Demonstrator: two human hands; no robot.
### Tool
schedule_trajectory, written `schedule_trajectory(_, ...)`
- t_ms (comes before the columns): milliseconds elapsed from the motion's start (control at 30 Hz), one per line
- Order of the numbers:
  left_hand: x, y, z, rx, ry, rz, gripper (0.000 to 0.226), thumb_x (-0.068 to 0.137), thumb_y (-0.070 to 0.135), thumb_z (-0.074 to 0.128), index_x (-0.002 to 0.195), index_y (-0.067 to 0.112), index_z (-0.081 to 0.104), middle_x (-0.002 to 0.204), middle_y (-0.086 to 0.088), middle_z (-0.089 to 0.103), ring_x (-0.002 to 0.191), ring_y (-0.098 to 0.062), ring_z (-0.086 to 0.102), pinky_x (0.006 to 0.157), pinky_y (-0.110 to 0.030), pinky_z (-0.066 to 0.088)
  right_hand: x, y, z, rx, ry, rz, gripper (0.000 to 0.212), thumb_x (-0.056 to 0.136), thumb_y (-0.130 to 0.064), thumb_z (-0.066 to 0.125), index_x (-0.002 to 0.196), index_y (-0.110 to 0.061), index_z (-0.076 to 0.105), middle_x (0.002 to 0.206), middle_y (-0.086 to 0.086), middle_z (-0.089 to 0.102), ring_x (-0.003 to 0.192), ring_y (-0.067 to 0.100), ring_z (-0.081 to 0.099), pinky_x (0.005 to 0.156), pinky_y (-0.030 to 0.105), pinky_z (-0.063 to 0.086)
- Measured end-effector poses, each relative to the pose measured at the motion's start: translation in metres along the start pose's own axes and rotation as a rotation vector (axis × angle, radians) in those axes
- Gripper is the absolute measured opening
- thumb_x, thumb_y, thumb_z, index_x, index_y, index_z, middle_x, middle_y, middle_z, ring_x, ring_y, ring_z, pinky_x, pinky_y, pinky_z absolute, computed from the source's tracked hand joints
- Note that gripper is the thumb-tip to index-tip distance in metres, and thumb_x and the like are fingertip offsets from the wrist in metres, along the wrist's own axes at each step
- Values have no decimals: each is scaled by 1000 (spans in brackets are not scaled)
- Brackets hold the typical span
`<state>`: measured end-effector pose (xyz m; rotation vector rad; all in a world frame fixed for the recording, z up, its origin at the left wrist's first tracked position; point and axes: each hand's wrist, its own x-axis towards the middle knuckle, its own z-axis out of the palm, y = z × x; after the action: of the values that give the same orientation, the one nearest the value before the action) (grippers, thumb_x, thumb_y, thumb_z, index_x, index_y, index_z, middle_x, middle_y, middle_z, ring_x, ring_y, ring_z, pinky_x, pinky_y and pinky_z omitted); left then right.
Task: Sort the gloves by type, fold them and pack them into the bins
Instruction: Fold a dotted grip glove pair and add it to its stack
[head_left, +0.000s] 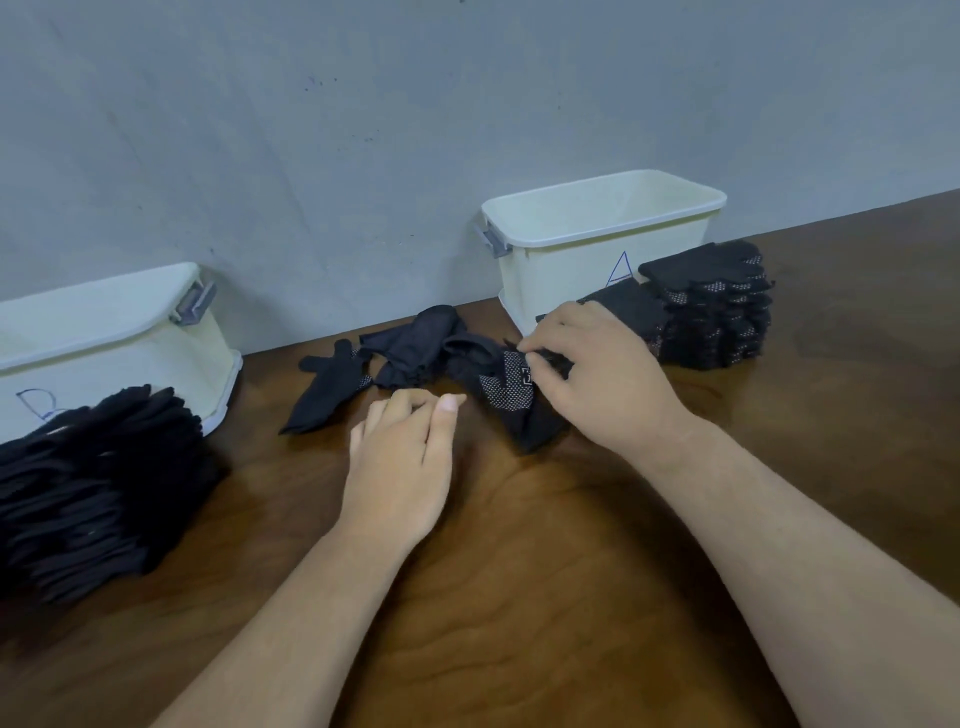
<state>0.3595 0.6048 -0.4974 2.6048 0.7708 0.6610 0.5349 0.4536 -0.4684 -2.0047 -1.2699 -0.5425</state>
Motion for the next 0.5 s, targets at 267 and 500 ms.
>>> schedule_trajectory(267, -37, -85, -62, 92, -59, -70, 58, 111, 56, 16, 136, 45, 68, 134, 20, 54, 132, -5, 38, 111, -33, 27, -15, -26, 23, -184, -486, 82, 52, 100, -62, 58, 146, -38, 58, 142, -15, 54, 129, 15, 50, 102, 35, 48)
schedule_trajectory(500, -24, -97, -66, -170, -47, -197, 40, 111, 49, 38, 134, 38, 69, 138, 18, 61, 133, -9, 49, 111, -32, 37, -15, -42, 36, -279, -173, 125, 19, 101, -37, 63, 109, -32, 78, 106, -13, 73, 103, 16, 64, 78, 35, 55)
